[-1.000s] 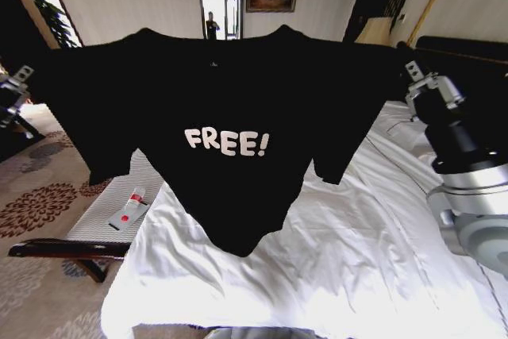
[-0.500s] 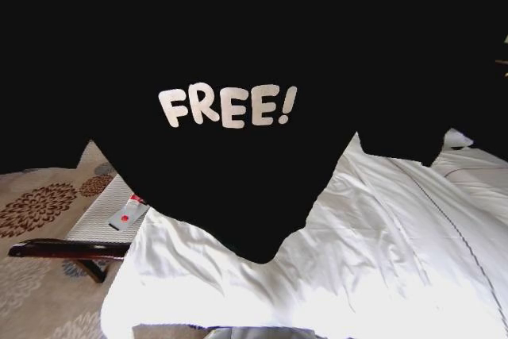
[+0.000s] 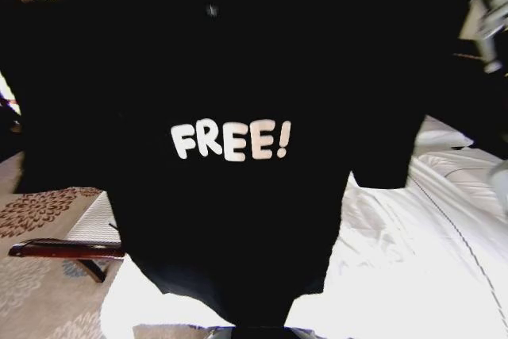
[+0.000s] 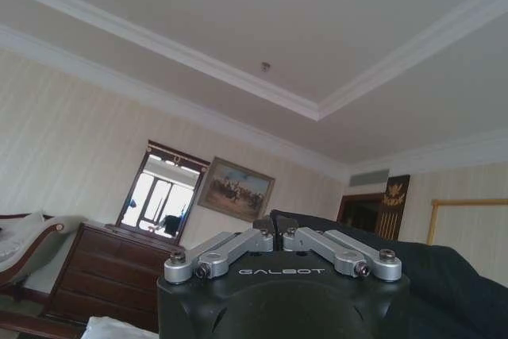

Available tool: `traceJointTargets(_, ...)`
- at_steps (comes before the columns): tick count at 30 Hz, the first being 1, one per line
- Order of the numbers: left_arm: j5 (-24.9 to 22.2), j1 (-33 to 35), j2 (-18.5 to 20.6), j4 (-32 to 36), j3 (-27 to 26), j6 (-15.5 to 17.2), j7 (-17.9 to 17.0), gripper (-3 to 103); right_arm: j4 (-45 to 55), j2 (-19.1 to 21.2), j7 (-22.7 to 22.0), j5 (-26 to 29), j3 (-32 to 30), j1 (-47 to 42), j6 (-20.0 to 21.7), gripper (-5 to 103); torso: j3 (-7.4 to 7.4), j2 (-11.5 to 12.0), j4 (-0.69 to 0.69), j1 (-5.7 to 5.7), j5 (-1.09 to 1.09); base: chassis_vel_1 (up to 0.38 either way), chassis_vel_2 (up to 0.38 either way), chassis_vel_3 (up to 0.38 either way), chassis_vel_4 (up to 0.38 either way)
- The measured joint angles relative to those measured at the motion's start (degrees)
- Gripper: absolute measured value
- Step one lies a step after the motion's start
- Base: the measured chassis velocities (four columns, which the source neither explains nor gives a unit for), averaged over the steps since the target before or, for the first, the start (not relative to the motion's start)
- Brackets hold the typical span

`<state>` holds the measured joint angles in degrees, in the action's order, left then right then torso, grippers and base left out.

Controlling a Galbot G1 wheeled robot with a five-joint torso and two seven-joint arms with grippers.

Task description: Fold the clothes on the bed.

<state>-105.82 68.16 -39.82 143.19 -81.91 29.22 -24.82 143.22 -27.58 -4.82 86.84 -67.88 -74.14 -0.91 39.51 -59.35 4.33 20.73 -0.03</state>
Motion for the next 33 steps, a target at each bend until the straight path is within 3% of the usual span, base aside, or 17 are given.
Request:
traceJointTargets(2,3.3,-1.5,0.5,0.0,4.0,0.0,0.3,1,0.0,0.5,0.1,-1.1,1.5,0.4,0.3,0,0.00,0.0,0.03,0.00,0.00,0.000,0.000,0.000,0.000)
traceJointTargets(7,5.4,-2.9,1.8,0.0,5.8,-0.3,0.9,1,-0.7,2.1,1.1,-1.6,1.6,1.1,0.0,0,0.00,0.0,-0.01,0.00,0.00,0.000,0.000,0.000,0.000)
traceJointTargets(18,3.2,-2.3,3.8,0.1,-0.4,-1.2,1.8,1,0.0,2.6,2.0,-1.1,-0.6,0.9,-1.1,0,-0.01,0.0,0.00,0.00,0.00,0.000,0.000,0.000,0.000)
traceJointTargets(24,3.5,1.9,0.3,0.1,-1.9,-0.7,2.0,1,0.0,0.0,1.0,-1.5,-2.2,-1.9,-0.4,0,-0.01,0.0,0.01,0.00,-0.01,0.000,0.000,0.000,0.000)
traceJointTargets(29,-1.9,7.3,-2.9,0.1,-8.4,0.1,1.1,1,0.1,-2.1,-0.2,0.0,-8.0,-6.2,1.6,0,-0.01,0.0,0.01,0.00,-0.02,0.000,0.000,0.000,0.000)
traceJointTargets(33,-9.6,11.3,-3.4,0.1,-17.3,0.5,0.3,1,0.1,-4.4,3.1,-2.0,-15.0,-11.7,2.0,0,-0.02,0.0,-0.01,-0.02,-0.02,0.000,0.000,0.000,0.000)
